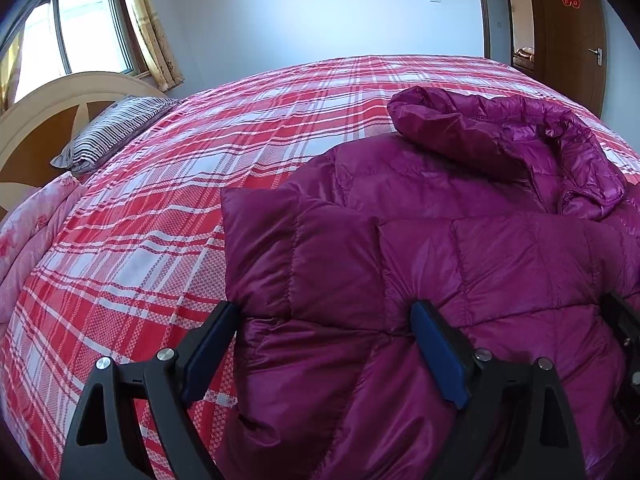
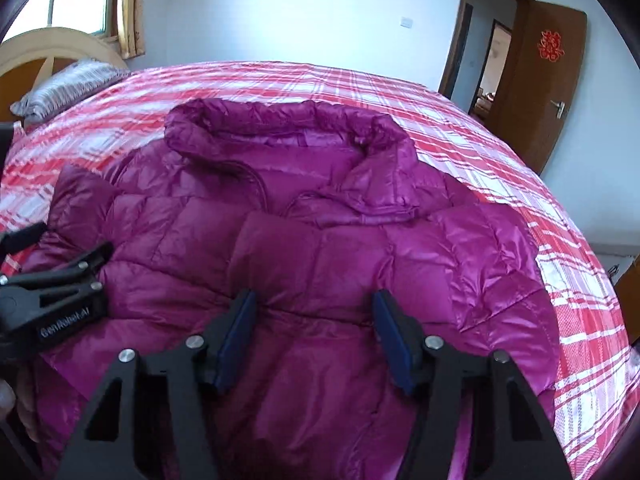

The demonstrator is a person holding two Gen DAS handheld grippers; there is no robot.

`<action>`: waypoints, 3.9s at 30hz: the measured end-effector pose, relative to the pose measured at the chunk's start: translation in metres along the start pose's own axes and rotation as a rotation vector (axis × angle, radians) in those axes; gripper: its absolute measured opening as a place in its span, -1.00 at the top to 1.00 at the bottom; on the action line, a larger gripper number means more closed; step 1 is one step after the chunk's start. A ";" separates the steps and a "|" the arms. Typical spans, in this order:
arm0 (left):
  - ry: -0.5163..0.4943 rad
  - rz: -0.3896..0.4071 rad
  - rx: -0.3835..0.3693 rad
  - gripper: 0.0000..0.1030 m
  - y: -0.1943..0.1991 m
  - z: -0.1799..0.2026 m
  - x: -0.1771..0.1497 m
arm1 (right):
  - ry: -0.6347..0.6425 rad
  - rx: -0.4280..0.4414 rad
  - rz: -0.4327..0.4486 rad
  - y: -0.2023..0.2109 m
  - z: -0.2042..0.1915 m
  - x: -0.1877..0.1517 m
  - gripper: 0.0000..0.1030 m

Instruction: Fold large clothes

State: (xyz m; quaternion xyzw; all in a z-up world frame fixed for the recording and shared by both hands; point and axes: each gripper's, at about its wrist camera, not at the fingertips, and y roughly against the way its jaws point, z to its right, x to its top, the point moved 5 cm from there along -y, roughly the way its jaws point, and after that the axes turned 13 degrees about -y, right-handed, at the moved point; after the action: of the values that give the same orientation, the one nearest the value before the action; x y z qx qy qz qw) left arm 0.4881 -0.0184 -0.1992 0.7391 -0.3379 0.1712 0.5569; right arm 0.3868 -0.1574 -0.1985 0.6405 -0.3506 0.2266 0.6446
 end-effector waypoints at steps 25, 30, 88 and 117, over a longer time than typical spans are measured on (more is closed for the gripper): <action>0.021 -0.048 0.008 -0.94 -0.014 -0.007 -0.002 | -0.038 0.027 -0.042 -0.014 0.005 -0.007 -0.23; 0.068 -0.068 -0.045 -0.98 -0.022 -0.013 -0.005 | -0.038 0.026 -0.041 -0.013 0.005 -0.007 -0.24; -0.216 0.142 -0.124 -0.89 -0.032 0.015 0.143 | -0.081 0.083 -0.088 -0.049 0.078 0.125 0.00; -0.204 0.295 -0.342 0.86 0.021 0.012 0.163 | 0.109 0.056 -0.006 -0.064 0.076 0.093 0.85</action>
State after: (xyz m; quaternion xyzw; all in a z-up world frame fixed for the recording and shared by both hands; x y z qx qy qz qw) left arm 0.5887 -0.0835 -0.0857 0.5903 -0.5205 0.1154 0.6060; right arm 0.4822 -0.2521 -0.1768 0.6459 -0.3067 0.2690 0.6453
